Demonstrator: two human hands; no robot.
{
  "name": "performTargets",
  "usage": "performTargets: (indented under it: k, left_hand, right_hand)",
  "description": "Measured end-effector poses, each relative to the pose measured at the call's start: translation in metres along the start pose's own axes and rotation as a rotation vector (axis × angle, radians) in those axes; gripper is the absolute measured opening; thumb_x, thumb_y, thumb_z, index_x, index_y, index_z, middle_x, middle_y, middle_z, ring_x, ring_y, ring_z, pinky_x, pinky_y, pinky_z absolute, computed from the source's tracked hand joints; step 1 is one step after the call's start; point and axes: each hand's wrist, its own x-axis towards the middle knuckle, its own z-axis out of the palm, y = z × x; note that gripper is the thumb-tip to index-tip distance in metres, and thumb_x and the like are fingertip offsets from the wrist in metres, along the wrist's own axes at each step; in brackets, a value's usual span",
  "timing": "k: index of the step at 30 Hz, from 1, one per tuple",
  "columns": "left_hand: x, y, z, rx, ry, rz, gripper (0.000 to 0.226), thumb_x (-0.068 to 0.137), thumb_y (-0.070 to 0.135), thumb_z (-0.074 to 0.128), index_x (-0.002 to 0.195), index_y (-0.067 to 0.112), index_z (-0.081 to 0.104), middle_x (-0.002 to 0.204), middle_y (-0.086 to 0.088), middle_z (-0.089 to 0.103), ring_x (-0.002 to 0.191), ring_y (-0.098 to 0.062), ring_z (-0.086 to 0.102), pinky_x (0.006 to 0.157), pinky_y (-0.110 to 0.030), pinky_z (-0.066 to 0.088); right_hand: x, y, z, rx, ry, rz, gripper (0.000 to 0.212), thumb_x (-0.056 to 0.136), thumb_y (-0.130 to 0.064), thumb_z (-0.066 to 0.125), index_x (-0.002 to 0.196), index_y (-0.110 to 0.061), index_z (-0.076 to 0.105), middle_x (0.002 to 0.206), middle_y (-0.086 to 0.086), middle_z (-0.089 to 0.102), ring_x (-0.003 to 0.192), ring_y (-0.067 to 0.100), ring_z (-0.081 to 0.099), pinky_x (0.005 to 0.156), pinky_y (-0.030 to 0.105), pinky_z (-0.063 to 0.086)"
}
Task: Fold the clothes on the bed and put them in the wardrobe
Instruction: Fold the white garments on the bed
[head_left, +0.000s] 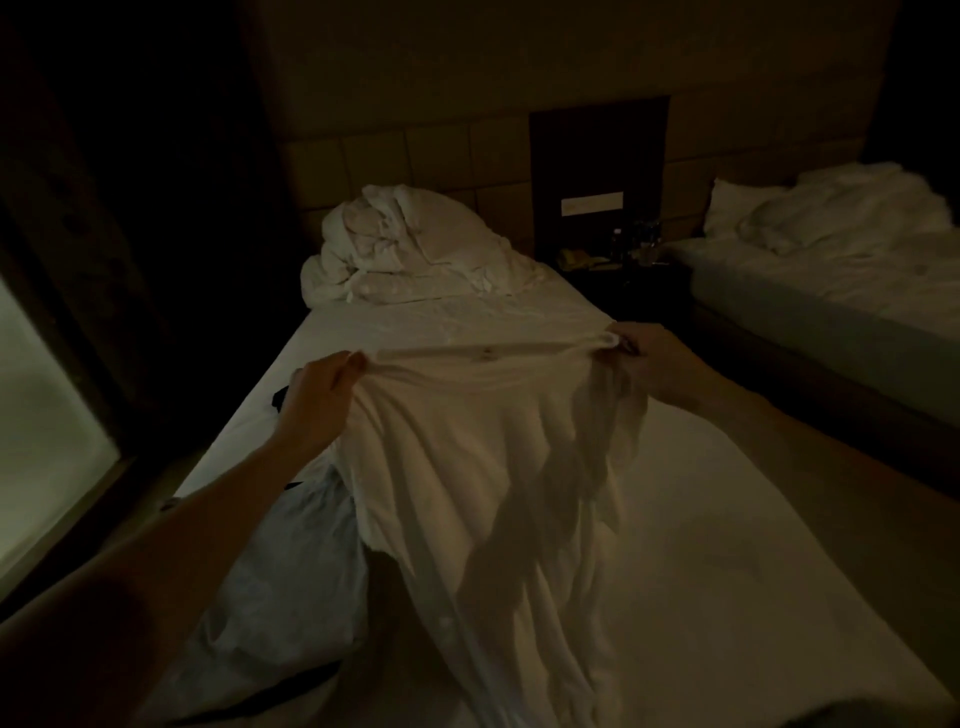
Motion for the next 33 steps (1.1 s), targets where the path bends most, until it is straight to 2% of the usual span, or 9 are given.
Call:
performTargets:
  k: [2, 4, 9, 14, 18, 22, 25, 28, 33]
  left_hand:
    - [-0.004, 0.014, -0.006, -0.115, 0.055, -0.026, 0.039, 0.102, 0.028, 0.044, 0.072, 0.006, 0.053, 0.066, -0.007, 0.053, 0.062, -0.018, 0.048, 0.062, -0.032, 0.035]
    - [-0.007, 0.028, -0.016, -0.226, 0.11, -0.062, 0.035, 0.101, 0.026, 0.046, 0.078, 0.002, 0.055, 0.069, -0.008, 0.052, 0.063, -0.018, 0.048, 0.061, -0.033, 0.038]
    - [-0.015, 0.068, -0.047, -0.264, 0.284, -0.019, 0.035, 0.098, 0.028, 0.053, 0.078, -0.001, 0.058, 0.069, -0.01, 0.055, 0.063, -0.015, 0.048, 0.062, -0.031, 0.039]
    - [-0.021, 0.12, -0.084, -0.275, 0.507, -0.021, 0.037, 0.082, 0.057, 0.065, 0.077, 0.021, 0.072, 0.073, 0.002, 0.068, 0.071, -0.017, 0.064, 0.068, -0.034, 0.053]
    - [-0.019, 0.163, -0.117, -0.287, 0.651, -0.012, 0.053, 0.071, 0.073, 0.063, 0.077, 0.021, 0.074, 0.074, 0.003, 0.071, 0.072, -0.019, 0.066, 0.069, -0.041, 0.056]
    - [-0.01, 0.194, -0.143, -0.236, 0.75, 0.054, 0.055, 0.072, 0.074, 0.061, 0.08, 0.021, 0.074, 0.078, 0.001, 0.073, 0.077, -0.022, 0.067, 0.071, -0.038, 0.054]
    - [0.003, 0.197, -0.146, -0.143, 0.742, 0.104, 0.061, 0.071, 0.078, 0.056, 0.078, 0.02, 0.072, 0.08, -0.002, 0.073, 0.08, -0.026, 0.067, 0.072, -0.038, 0.053]
    - [0.019, 0.185, -0.128, -0.021, 0.687, 0.1, 0.064, 0.07, 0.081, 0.053, 0.08, 0.02, 0.073, 0.083, -0.005, 0.073, 0.084, -0.031, 0.066, 0.076, -0.04, 0.053]
    - [0.06, 0.128, -0.062, 0.159, 0.5, 0.097, 0.052, 0.074, 0.071, 0.063, 0.074, 0.02, 0.07, 0.079, -0.008, 0.071, 0.082, -0.033, 0.066, 0.068, -0.035, 0.048]
  right_hand:
    - [-0.004, -0.01, -0.007, 0.05, 0.074, -0.005, 0.021, 0.096, -0.022, 0.059, 0.092, -0.002, 0.063, 0.082, 0.007, 0.06, 0.075, 0.017, 0.058, 0.067, 0.031, 0.046]
    - [-0.009, -0.017, -0.017, 0.056, 0.185, -0.01, 0.025, 0.094, -0.03, 0.062, 0.085, -0.007, 0.062, 0.072, -0.001, 0.058, 0.067, 0.01, 0.055, 0.059, 0.023, 0.044]
    - [-0.027, -0.036, -0.055, 0.011, 0.412, -0.082, 0.036, 0.091, -0.041, 0.063, 0.079, -0.007, 0.063, 0.068, 0.007, 0.057, 0.063, 0.014, 0.052, 0.058, 0.025, 0.037]
    - [-0.053, -0.076, -0.102, -0.048, 0.605, -0.201, 0.031, 0.095, -0.035, 0.06, 0.076, -0.011, 0.062, 0.061, -0.005, 0.052, 0.058, 0.0, 0.046, 0.053, 0.016, 0.029]
    - [-0.068, -0.106, -0.144, -0.11, 0.738, -0.23, 0.04, 0.096, -0.041, 0.057, 0.063, -0.018, 0.049, 0.055, -0.007, 0.043, 0.056, 0.016, 0.046, 0.057, 0.033, 0.032]
    - [-0.066, -0.128, -0.176, -0.136, 0.854, -0.272, 0.046, 0.094, -0.046, 0.055, 0.065, -0.01, 0.057, 0.061, 0.007, 0.057, 0.065, 0.027, 0.057, 0.059, 0.04, 0.04]
    - [-0.053, -0.128, -0.182, -0.195, 0.901, -0.315, 0.051, 0.093, -0.05, 0.052, 0.056, -0.016, 0.044, 0.059, 0.004, 0.052, 0.07, 0.032, 0.057, 0.063, 0.039, 0.041]
    - [-0.031, -0.112, -0.166, -0.263, 0.855, -0.294, 0.051, 0.092, -0.053, 0.049, 0.053, -0.024, 0.034, 0.058, -0.001, 0.046, 0.069, 0.034, 0.055, 0.069, 0.04, 0.041]
    - [0.028, -0.047, -0.109, -0.29, 0.715, -0.168, 0.036, 0.092, -0.053, 0.053, 0.068, -0.025, 0.054, 0.067, 0.001, 0.053, 0.076, 0.032, 0.057, 0.074, 0.037, 0.037]
